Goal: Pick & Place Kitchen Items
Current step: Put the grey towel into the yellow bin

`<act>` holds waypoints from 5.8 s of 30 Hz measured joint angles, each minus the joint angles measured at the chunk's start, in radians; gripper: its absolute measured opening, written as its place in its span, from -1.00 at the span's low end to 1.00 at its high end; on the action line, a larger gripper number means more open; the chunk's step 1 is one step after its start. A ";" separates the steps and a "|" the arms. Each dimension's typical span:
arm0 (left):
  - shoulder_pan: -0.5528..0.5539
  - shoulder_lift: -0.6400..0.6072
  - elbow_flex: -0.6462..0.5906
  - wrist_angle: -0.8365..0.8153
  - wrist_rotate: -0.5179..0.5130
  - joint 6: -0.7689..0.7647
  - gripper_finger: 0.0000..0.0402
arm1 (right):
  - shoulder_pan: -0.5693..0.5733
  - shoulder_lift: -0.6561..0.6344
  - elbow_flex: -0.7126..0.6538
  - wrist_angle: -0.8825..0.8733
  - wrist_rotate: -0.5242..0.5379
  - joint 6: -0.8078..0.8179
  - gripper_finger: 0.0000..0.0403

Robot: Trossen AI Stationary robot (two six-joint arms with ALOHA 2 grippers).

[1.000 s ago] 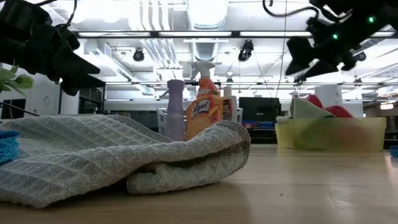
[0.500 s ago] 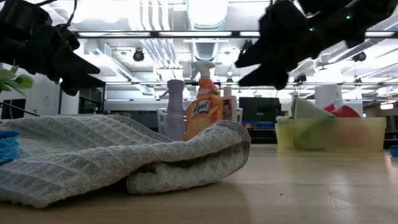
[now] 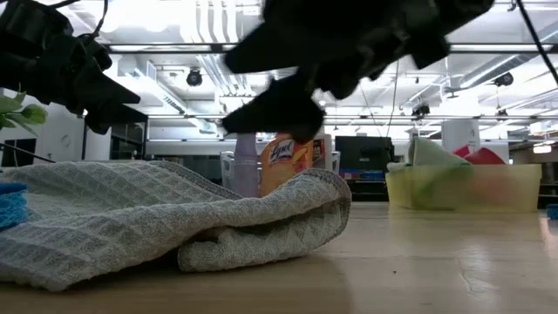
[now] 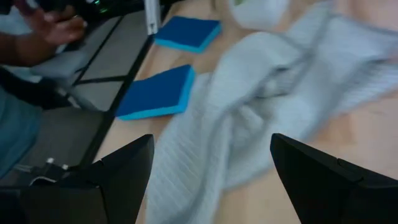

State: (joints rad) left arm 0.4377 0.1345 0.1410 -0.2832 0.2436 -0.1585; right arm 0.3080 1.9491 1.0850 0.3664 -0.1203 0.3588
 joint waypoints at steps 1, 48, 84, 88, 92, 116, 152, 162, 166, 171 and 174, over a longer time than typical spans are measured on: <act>0.000 0.000 0.000 0.000 0.000 0.000 0.43 | 0.001 0.027 0.027 -0.002 -0.013 0.000 0.61; 0.000 0.000 0.000 -0.029 0.000 -0.007 0.43 | 0.007 0.225 0.446 -0.566 0.188 -0.196 -0.91; 0.000 0.000 0.000 -0.029 0.000 -0.008 0.43 | 0.005 -0.403 -0.533 0.572 0.435 -0.296 -0.91; 0.000 0.000 0.000 -0.029 0.000 -0.008 0.43 | 0.005 -0.446 -0.588 0.612 0.489 -0.291 -0.91; 0.000 0.000 0.000 -0.029 0.000 -0.008 0.43 | 0.005 -0.503 -0.625 0.611 0.570 -0.291 -0.91; 0.000 0.000 0.000 -0.029 0.000 -0.010 0.43 | 0.001 -0.883 -0.700 0.468 1.278 -0.467 -0.91; 0.000 0.000 0.000 -0.021 0.000 -0.008 0.43 | -0.043 -1.120 -0.802 0.440 1.501 -0.727 -0.91; 0.000 0.000 0.000 -0.021 0.000 -0.008 0.43 | -0.051 -1.098 -0.917 0.433 1.620 -0.564 -0.91; 0.000 0.000 0.000 -0.021 0.000 -0.008 0.43 | -0.064 -1.064 -1.007 0.431 1.623 -0.397 -0.91; 0.000 0.000 0.000 -0.021 0.000 -0.008 0.43 | -0.084 -1.010 -1.076 0.318 1.611 -0.124 -0.91; 0.000 0.000 0.000 -0.013 0.000 -0.008 0.43 | -0.096 -0.974 -1.072 0.231 1.580 -0.005 -0.91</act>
State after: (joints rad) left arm 0.4377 0.1345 0.1406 -0.2965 0.2436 -0.1665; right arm 0.2121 0.9746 0.0134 0.5979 1.4600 0.3534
